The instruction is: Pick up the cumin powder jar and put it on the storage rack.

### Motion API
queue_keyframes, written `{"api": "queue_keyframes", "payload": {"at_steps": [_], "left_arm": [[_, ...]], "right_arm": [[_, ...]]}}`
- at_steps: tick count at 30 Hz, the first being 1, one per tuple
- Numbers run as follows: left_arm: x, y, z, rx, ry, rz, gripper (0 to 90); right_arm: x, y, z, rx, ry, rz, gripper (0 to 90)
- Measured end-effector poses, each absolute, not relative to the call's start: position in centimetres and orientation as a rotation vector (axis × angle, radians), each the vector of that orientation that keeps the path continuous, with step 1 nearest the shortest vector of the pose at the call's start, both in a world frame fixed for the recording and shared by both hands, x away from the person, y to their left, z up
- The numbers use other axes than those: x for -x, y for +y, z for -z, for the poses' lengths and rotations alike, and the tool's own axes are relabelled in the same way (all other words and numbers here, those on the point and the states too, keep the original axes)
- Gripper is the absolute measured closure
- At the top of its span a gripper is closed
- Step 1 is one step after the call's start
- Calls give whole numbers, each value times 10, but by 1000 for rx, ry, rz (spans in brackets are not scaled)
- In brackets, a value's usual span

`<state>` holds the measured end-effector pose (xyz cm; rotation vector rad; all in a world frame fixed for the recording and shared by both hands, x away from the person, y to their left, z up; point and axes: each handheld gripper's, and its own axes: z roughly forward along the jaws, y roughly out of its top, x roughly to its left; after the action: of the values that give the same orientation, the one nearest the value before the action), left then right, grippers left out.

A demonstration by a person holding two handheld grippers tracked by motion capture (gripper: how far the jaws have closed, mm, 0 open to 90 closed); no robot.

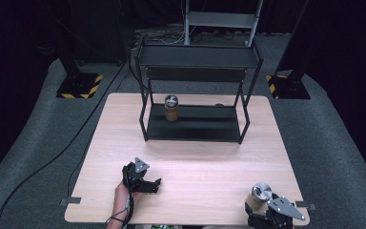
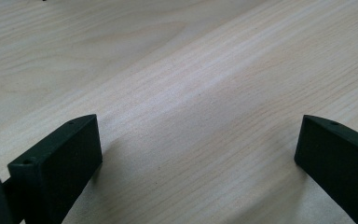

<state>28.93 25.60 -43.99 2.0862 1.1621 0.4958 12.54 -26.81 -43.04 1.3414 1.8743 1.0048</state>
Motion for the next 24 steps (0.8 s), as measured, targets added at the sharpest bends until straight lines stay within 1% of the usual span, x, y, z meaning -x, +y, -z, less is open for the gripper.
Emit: {"api": "queue_keyframes", "payload": {"at_steps": [11, 17, 19, 21, 23, 24], "left_arm": [[-287, 254, 440, -2089, 1154, -516, 0], [-288, 255, 440, -2087, 1157, -510, 0], [-286, 254, 440, -2091, 1151, -522, 0], [-286, 253, 440, -2093, 1149, -525, 0], [-287, 254, 440, -2089, 1152, -519, 0], [-287, 254, 440, -2089, 1152, -517, 0]], "right_arm": [[-139, -270, 446, -1300, 1895, -1035, 0], [-137, -270, 454, -1294, 1850, -1048, 0], [-136, -272, 456, -1298, 1841, -1063, 73], [-135, -274, 458, -1300, 1830, -1086, 96], [-136, -276, 459, -1309, 1833, -1097, 138], [-136, -276, 459, -1312, 1829, -1097, 175]]}}
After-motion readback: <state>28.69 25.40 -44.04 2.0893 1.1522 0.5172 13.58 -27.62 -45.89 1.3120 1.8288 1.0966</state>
